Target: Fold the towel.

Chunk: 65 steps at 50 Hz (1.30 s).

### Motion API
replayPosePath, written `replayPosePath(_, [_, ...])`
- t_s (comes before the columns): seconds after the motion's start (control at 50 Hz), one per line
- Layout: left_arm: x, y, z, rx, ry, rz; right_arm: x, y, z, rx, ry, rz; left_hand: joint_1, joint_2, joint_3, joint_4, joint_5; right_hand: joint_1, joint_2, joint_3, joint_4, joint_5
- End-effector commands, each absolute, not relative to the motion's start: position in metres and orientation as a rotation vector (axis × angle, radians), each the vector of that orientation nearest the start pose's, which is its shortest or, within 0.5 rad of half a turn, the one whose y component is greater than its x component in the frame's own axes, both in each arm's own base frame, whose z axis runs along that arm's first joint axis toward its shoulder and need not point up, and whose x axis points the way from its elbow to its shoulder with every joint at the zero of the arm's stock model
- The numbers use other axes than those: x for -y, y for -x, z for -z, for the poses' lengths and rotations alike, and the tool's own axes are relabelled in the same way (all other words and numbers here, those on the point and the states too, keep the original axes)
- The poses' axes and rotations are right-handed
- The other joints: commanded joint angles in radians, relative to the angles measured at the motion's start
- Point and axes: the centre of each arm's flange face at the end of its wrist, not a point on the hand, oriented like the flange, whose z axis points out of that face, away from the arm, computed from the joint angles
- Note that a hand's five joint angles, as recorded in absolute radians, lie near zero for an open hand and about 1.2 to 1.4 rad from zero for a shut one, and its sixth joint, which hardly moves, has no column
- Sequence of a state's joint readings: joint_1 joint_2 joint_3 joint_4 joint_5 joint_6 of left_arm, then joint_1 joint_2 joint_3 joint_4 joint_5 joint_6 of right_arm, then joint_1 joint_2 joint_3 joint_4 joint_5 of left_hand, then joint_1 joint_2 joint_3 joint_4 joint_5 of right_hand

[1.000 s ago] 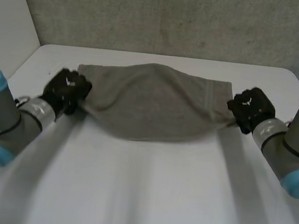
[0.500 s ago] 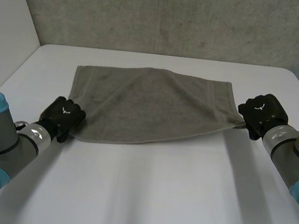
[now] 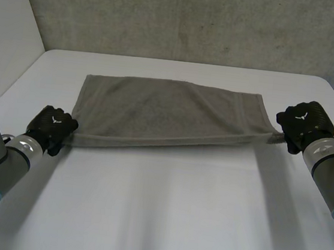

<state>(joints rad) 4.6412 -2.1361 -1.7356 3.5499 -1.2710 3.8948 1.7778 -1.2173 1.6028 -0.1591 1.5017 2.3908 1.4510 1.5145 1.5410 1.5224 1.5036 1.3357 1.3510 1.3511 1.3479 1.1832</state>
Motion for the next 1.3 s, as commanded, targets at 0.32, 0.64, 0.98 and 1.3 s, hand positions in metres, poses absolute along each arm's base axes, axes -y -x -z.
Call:
replayPosePath(0.32, [0.307, 0.176, -0.211, -1.809, -1.088, 1.975, 0.279, -0.179, -0.284, -2.342, 1.241, 2.229, -0.055, -0.118, -0.145, -0.126, -0.282, 0.061, 0.045, 0.045, 0.048, 0.039])
replayPosePath(0.64, [0.263, 0.184, -0.273, -1.645, -1.172, 2.173, 0.251, -0.153, -0.336, -2.281, 1.226, 2.298, -0.055, -0.118, -0.145, -0.126, -0.282, 0.061, 0.045, 0.045, 0.048, 0.039])
replayPosePath(0.98, [0.342, 0.212, -0.188, -1.927, -1.28, 2.023, 0.335, -0.156, -0.254, -2.477, 1.256, 1.892, -0.055, -0.118, -0.145, -0.126, -0.282, 0.061, 0.045, 0.045, 0.048, 0.039])
replayPosePath(1.3, [0.393, 0.241, -0.139, -1.951, -1.287, 1.987, 0.397, -0.183, -0.176, -2.579, 1.273, 1.91, -0.055, -0.118, -0.145, -0.126, -0.282, 0.061, 0.045, 0.045, 0.048, 0.039])
